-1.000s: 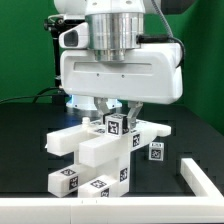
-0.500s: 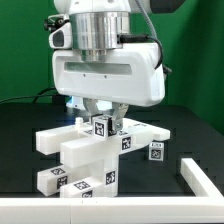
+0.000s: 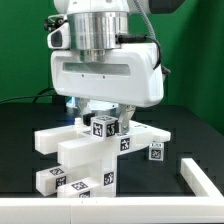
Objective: Assemble chair
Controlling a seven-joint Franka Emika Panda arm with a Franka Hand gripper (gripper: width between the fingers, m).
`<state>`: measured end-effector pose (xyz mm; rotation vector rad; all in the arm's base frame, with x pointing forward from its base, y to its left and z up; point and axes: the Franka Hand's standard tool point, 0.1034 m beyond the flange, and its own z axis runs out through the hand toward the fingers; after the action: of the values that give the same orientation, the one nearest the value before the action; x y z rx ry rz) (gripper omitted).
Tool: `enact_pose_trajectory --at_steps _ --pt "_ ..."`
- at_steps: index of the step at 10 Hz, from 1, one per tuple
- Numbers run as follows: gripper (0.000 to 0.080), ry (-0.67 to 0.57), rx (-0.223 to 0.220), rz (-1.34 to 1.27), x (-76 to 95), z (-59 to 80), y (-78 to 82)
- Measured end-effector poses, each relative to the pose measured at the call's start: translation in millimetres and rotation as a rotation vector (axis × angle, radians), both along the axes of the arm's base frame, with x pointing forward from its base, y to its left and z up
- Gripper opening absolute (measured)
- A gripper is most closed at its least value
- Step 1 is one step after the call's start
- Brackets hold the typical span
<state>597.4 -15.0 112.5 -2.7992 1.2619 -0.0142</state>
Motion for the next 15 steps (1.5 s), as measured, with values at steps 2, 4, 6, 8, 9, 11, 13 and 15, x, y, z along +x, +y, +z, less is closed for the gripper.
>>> enact_pose_trajectory --at_steps 2,4,6,8,9,11,13,15 --pt "0.0645 -0.001 0.001 0.002 0.3 2.4 2.6" --pt "0.0649 -0.023 0.028 0.034 -4.7 33.3 26.9" --pt "0.0649 -0.032 0.035 0.047 -11.0 42.7 35.9" --pt "0.0649 -0.027 0.032 0.046 -10.4 39.0 35.0" --pt "0.0649 -0.026 0.031 0.046 -10.7 38.2 34.9" --pt "0.0649 -0.03 0.032 0.064 -20.9 41.6 48.8" --pt "0.0649 -0.012 0.059 0.055 -57.6 48.6 83.4" --pt "0.0649 -0.006 0.045 0.062 -64.2 50.6 98.1"
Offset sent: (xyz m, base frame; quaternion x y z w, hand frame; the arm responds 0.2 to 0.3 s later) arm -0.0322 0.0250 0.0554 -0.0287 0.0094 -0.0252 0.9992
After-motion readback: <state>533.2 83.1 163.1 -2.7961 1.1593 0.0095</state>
